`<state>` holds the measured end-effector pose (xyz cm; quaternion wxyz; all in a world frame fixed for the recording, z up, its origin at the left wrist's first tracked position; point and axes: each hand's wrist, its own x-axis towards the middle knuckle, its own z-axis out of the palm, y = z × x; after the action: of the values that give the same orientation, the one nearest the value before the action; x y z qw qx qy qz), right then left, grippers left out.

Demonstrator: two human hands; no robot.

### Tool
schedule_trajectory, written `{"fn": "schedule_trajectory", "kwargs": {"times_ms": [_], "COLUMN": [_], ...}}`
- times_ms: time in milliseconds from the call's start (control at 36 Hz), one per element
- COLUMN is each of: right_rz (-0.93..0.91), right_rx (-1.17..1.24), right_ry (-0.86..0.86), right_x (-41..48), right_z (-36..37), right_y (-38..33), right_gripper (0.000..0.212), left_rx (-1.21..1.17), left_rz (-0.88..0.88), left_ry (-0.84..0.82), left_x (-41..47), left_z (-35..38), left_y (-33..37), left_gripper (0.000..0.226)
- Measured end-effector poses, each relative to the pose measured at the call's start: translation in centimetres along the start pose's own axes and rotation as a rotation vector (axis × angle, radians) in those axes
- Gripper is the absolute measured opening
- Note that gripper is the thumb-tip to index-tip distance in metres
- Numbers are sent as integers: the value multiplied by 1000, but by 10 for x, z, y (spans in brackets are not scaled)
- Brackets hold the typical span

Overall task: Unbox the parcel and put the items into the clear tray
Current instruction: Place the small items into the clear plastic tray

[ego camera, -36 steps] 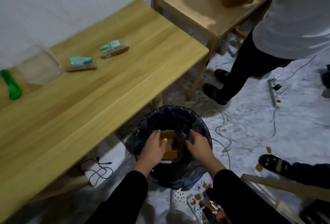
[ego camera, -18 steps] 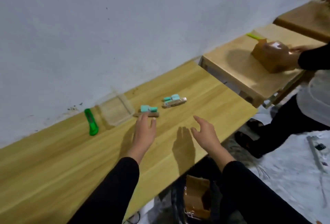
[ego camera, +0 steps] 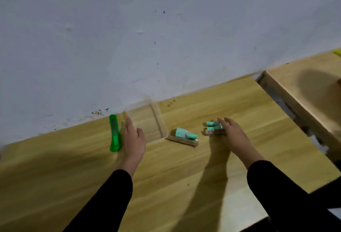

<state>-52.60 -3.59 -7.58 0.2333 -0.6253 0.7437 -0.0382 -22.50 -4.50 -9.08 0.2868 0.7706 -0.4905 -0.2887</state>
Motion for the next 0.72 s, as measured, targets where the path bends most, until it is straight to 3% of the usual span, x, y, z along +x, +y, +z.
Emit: {"fn": "schedule_trajectory", "kwargs": {"times_ms": [194, 556, 611, 722], "right_rz": [39, -132, -178, -294], "right_rx": [198, 269, 260, 50], "right_ry": [91, 9, -16, -96], "right_x": [20, 24, 19, 11], "right_z": [14, 35, 38, 46], "right_y": [-14, -74, -78, -80], "right_gripper": [60, 51, 59, 100], "left_rx": [-160, -199, -198, -200], "left_rz": [3, -18, -16, -24], "left_ry": [-37, 48, 44, 53], "left_x": [-11, 0, 2, 5], "left_z": [0, 9, 10, 13], "left_y": [6, -17, -19, -23], "left_gripper": [52, 55, 55, 56]}}
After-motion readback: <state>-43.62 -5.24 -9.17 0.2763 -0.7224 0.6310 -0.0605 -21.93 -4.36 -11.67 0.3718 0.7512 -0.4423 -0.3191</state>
